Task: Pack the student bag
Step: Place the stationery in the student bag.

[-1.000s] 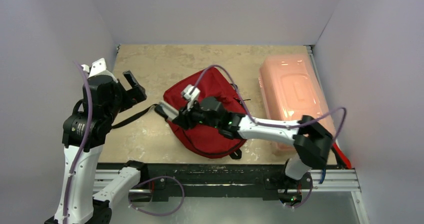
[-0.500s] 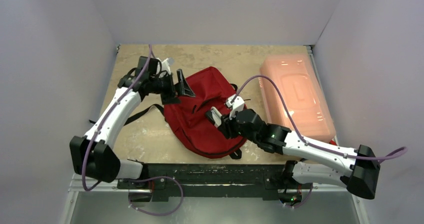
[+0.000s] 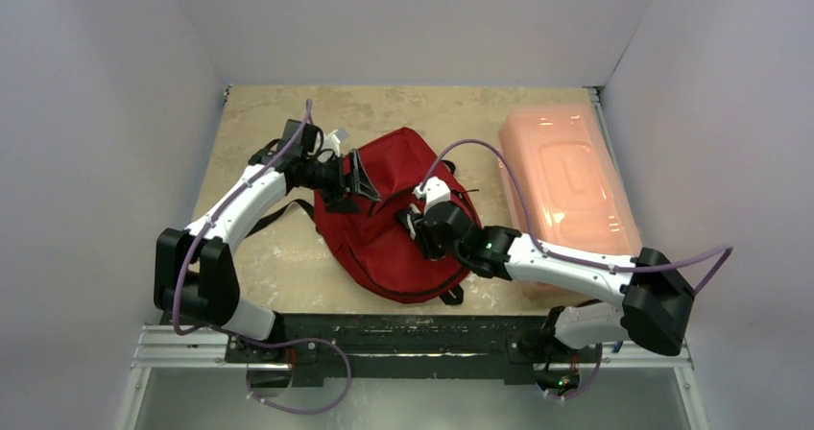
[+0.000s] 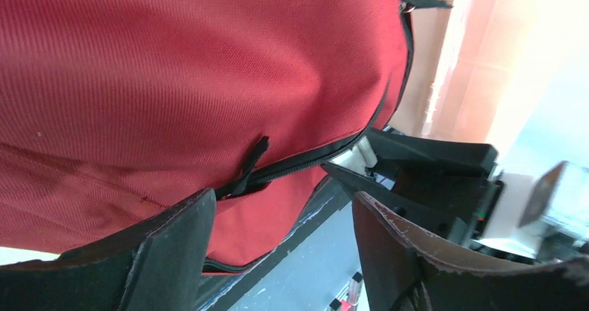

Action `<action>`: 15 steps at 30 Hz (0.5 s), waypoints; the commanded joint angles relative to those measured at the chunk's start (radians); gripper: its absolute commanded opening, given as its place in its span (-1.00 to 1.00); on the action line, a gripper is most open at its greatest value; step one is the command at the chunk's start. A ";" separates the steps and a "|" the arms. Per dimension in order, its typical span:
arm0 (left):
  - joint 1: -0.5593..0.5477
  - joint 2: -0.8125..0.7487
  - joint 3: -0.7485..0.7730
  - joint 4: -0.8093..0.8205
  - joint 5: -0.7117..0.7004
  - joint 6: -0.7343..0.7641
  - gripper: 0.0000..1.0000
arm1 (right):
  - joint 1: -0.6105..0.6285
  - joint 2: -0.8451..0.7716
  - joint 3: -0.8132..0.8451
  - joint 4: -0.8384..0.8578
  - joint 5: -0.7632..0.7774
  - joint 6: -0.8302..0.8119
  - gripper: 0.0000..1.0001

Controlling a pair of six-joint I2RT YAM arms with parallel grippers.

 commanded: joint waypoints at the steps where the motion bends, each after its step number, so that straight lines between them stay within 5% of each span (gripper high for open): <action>1: -0.005 -0.056 -0.049 0.044 -0.027 0.050 0.38 | -0.008 0.038 0.150 0.168 0.095 0.016 -1.00; 9: -0.005 -0.074 -0.098 0.075 -0.010 0.039 0.10 | -0.008 0.042 0.225 0.113 0.092 0.029 -1.00; 15: -0.005 -0.087 -0.109 0.104 0.016 0.013 -0.01 | -0.021 0.101 0.203 0.301 0.147 0.075 -1.00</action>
